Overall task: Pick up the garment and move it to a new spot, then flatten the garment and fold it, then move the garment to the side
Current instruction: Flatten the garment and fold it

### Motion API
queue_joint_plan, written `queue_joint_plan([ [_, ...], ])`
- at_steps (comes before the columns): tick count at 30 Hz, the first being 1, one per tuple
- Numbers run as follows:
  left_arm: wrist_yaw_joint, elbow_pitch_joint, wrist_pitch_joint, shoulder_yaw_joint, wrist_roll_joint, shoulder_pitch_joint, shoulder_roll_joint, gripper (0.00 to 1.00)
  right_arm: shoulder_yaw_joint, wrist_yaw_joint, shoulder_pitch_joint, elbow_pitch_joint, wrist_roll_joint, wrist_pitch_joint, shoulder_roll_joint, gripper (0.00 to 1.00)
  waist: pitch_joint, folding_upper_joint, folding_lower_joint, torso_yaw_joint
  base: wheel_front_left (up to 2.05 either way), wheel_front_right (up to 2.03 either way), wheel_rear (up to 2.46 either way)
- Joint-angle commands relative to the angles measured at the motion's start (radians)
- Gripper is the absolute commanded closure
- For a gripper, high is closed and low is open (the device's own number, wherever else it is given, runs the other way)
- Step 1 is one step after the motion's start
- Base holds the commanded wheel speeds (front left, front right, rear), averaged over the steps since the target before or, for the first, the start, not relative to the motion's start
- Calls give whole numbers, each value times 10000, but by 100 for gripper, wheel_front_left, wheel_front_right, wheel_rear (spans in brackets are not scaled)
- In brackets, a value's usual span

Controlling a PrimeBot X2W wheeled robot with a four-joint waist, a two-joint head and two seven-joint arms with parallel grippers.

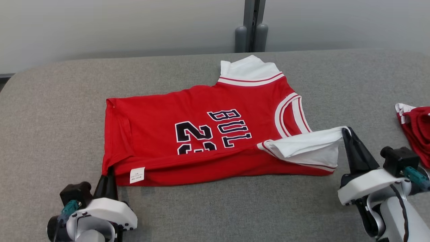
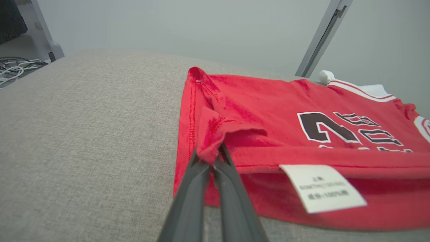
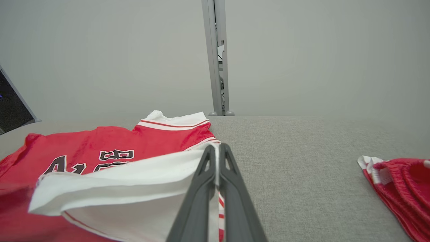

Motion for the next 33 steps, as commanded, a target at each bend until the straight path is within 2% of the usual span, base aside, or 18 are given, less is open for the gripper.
queue_joint_plan([
  [1,1,158,-14,-65,-85,-431,54,100,-6,-3,-369,209,-125,0,-117,100,333,0,0,138,0,0,0],
  [10,403,1345,-14,-493,-419,-1782,52,100,27,-3,-1800,1153,-453,-2,-120,100,1223,0,0,320,0,0,0],
  [17,549,1470,-14,-648,-322,-2215,54,100,44,-3,-2349,1565,-689,-2,-85,100,1560,0,0,464,0,0,0],
  [18,556,1452,-14,-650,-346,-2237,55,89,15,-3,-2403,1606,-734,-2,-60,100,1586,0,0,480,0,0,0],
  [19,553,1402,-14,-672,-303,-2255,52,56,-18,-3,-2432,1645,-750,-2,-20,91,1609,0,0,497,0,0,0],
  [20,555,1364,-14,-689,-294,-2252,51,0,-59,-3,-2463,1679,-806,-2,4,58,1628,0,0,514,0,0,0],
  [21,523,1262,-14,-690,-293,-2246,54,0,-120,-3,-2489,1682,-844,-2,29,0,1641,0,0,531,0,0,0],
  [33,829,-82,-14,-500,-102,-1498,52,0,-855,-3,-1903,963,-928,0,281,0,1494,0,0,532,0,0,0],
])
